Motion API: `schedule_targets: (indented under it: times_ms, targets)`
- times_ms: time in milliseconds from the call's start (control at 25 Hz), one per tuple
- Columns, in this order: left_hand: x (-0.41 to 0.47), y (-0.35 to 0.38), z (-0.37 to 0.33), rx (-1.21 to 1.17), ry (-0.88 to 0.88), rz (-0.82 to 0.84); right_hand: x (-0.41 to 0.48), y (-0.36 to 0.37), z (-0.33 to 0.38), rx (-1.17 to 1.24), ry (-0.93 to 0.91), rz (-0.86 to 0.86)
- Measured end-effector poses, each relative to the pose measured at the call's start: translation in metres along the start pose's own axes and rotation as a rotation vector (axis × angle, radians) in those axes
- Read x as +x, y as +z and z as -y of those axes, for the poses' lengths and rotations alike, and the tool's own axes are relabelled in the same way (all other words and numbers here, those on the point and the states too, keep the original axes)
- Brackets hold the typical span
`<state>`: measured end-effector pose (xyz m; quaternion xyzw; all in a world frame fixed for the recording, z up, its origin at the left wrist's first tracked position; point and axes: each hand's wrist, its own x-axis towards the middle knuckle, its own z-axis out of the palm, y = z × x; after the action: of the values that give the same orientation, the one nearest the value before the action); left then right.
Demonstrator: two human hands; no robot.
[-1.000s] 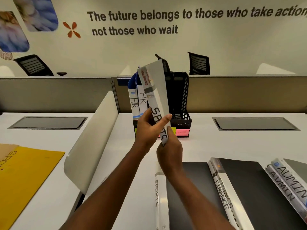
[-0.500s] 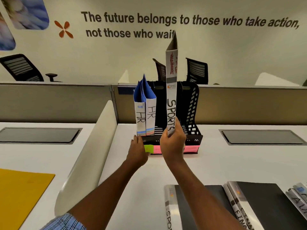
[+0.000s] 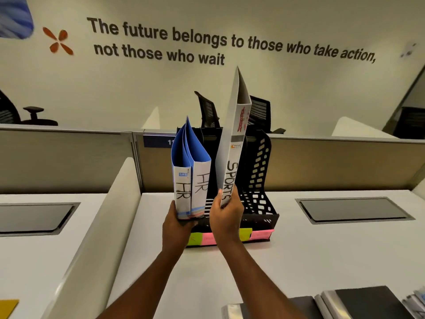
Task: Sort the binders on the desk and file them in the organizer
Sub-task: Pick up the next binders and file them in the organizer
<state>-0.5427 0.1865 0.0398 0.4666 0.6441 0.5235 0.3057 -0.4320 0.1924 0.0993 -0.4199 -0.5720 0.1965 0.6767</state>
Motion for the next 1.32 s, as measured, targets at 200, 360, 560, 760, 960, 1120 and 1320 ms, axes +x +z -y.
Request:
schedule_targets:
  times_ms: [200, 360, 560, 760, 960, 1120, 1320]
  targets:
    - [0.003, -0.003, 0.013, 0.033, 0.005, 0.034, 0.018, 0.016, -0.028, 0.036, 0.031, 0.026]
    - [0.003, -0.003, 0.015, 0.048, -0.003, 0.041, 0.019, 0.03, -0.036, 0.073, 0.03, 0.026]
    - [0.002, 0.0, 0.017, 0.062, -0.018, 0.027, 0.011, 0.036, -0.052, 0.067, 0.189, 0.021]
    - [0.003, 0.0, 0.018, 0.108, -0.04, 0.032, 0.004, 0.033, -0.072, 0.046, 0.269, 0.114]
    - [0.003, 0.001, 0.018, 0.099, -0.049, 0.032, 0.002, 0.031, -0.081, 0.006, 0.311, 0.171]
    - [0.003, 0.001, 0.019, 0.11, -0.052, 0.038, 0.001, 0.029, -0.087, -0.061, 0.343, 0.22]
    - [0.004, 0.001, 0.021, 0.12, -0.055, 0.045, 0.007, 0.025, -0.092, -0.217, 0.374, 0.356]
